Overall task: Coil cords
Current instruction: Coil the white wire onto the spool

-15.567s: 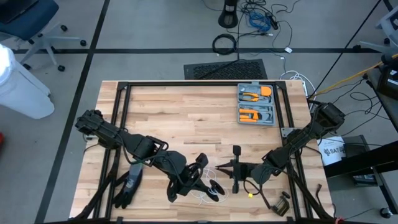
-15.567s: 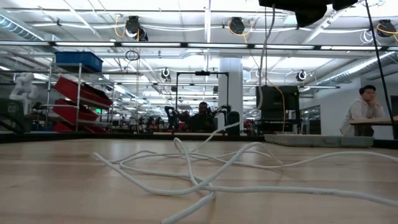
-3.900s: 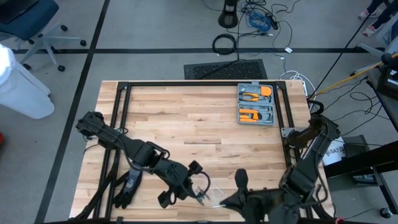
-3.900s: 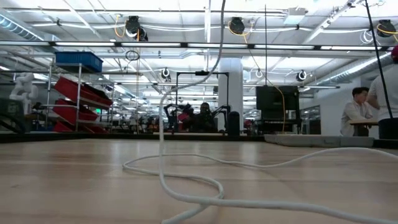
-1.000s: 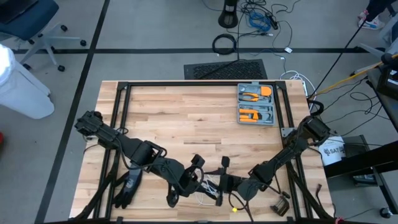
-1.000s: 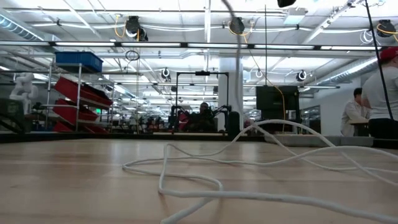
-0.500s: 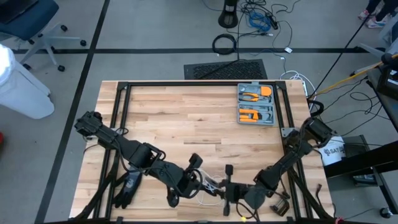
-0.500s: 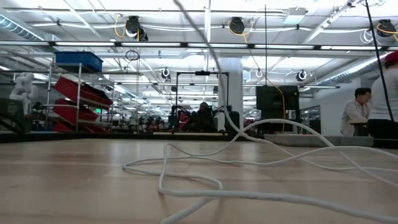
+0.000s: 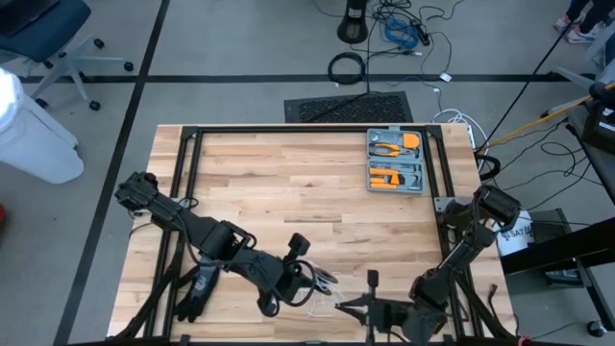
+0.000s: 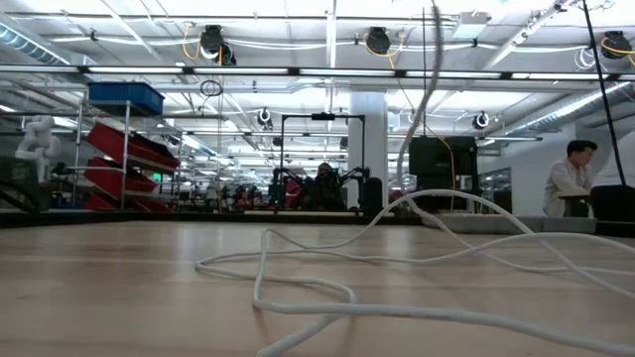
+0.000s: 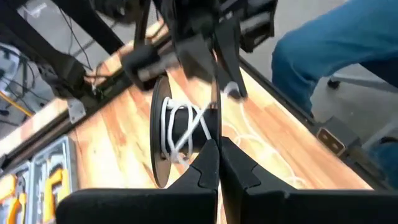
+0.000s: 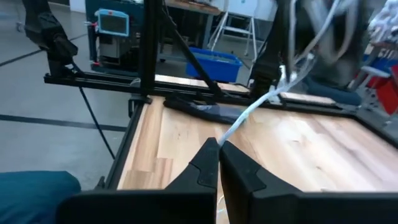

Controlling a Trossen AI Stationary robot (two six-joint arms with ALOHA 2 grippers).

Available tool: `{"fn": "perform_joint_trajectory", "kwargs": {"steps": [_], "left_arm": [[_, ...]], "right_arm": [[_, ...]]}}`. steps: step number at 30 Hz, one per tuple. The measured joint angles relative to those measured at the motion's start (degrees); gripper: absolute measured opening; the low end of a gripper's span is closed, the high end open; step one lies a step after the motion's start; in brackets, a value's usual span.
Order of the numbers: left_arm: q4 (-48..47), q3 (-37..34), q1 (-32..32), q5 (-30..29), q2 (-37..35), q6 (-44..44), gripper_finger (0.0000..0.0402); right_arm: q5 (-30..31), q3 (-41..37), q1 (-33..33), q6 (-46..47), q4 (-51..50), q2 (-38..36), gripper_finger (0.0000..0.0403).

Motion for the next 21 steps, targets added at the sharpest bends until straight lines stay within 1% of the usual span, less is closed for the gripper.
{"fn": "perform_joint_trajectory", "kwargs": {"steps": [4,9,15,18,21], "left_arm": [[-1.59,0.00,0.00,1.18,0.00,-1.46,0.0000],[-2.26,0.00,0.02,7.27,0.00,-3.17,0.0000],[-2.06,0.00,0.02,10.52,0.00,-3.27,0.0000],[-1.75,0.00,0.02,11.02,0.00,-3.32,0.0000],[-0.81,0.00,0.02,11.25,0.16,-3.36,0.0000]], "right_arm": [[1.74,0.00,1.04,-2.81,0.12,-1.98,0.0000],[5.86,0.00,1.63,-8.46,0.68,-5.22,0.0000],[5.78,0.02,1.02,-15.46,1.10,-9.01,0.0000],[5.56,0.02,0.51,-19.19,1.56,-10.40,0.0000],[2.60,0.02,-0.33,-22.33,2.16,-11.54,0.0000]]}}
